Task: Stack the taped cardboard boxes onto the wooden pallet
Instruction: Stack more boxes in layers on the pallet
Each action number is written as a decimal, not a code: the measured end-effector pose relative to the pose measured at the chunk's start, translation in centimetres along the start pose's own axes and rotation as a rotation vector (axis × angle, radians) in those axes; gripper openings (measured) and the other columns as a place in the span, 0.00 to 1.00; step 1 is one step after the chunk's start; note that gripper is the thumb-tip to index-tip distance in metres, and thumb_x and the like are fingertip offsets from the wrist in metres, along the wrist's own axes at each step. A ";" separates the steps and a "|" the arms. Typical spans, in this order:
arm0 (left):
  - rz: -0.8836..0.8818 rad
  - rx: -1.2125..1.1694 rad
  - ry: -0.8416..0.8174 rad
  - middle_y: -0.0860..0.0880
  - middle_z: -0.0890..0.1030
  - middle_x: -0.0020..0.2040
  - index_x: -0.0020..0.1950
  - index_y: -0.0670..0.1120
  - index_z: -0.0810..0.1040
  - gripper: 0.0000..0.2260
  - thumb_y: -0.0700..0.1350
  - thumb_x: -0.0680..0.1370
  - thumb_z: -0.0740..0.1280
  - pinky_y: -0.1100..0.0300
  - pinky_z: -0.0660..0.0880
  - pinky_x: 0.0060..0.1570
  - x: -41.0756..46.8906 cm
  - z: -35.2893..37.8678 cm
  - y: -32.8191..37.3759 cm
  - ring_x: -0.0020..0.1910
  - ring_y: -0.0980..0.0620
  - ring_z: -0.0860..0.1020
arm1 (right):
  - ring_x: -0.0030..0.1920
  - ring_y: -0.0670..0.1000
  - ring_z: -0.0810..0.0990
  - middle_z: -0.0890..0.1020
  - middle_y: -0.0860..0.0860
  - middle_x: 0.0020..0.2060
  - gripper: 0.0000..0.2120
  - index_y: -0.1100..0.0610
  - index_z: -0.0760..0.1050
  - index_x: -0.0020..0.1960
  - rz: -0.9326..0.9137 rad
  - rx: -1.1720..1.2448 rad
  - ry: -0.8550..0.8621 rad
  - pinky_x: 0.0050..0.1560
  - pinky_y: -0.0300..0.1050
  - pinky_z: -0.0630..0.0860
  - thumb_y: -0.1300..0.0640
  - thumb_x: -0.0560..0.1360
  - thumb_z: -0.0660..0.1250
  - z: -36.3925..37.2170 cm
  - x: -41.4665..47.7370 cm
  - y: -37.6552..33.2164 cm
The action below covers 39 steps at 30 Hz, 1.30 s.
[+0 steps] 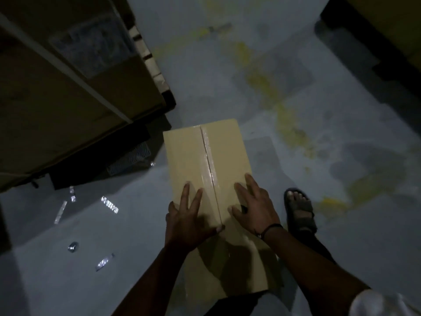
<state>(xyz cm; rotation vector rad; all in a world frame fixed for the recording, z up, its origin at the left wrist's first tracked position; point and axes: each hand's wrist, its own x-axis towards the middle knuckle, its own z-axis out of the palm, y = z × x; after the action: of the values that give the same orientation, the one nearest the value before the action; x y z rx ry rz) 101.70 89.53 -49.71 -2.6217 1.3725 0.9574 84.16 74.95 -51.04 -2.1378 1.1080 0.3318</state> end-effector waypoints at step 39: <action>0.856 0.009 0.333 0.56 0.61 0.79 0.71 0.63 0.74 0.28 0.73 0.74 0.62 0.39 0.61 0.71 -17.0 -33.4 95.6 0.74 0.39 0.66 | 0.70 0.61 0.65 0.58 0.48 0.79 0.32 0.42 0.65 0.76 0.734 0.187 1.030 0.69 0.57 0.67 0.30 0.76 0.56 -72.1 -44.9 38.0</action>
<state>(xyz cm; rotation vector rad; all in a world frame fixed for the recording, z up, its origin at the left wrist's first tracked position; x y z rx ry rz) 39.42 33.72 9.82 -2.2180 2.6636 0.5155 20.79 38.44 6.39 -1.6132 2.3732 -0.6247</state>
